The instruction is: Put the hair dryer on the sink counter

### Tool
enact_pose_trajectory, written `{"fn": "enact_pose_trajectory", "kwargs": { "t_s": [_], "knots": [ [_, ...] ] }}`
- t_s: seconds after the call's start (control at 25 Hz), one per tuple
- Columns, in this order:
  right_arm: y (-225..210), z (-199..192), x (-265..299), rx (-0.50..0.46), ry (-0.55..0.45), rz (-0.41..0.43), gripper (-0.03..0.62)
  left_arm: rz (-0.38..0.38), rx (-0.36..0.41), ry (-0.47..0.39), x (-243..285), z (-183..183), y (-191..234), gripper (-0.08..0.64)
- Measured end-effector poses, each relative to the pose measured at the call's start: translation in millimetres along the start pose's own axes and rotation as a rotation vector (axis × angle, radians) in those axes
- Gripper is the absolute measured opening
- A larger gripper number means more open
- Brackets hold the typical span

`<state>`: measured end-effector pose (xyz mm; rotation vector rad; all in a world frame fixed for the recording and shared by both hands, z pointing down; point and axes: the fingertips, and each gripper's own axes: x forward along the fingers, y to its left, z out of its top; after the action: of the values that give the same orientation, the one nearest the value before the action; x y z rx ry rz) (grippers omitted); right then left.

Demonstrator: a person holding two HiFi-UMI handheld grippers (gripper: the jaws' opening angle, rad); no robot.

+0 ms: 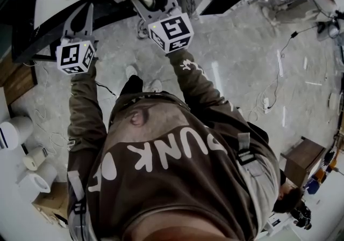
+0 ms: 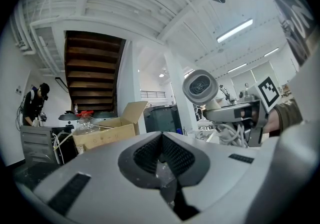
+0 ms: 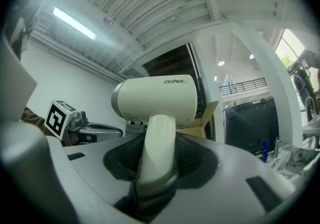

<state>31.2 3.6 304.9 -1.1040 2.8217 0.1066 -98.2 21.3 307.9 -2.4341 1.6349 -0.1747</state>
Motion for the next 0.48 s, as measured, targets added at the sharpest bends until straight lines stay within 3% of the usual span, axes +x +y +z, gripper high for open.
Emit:
{"fn": "enact_pose_trajectory", "kwargs": {
  "t_s": [0.48],
  "knots": [
    [-25, -22, 31, 0.01, 0.028, 0.0, 0.167, -0.001, -0.007, 0.005, 38, -19, 16, -0.006]
  ]
}}
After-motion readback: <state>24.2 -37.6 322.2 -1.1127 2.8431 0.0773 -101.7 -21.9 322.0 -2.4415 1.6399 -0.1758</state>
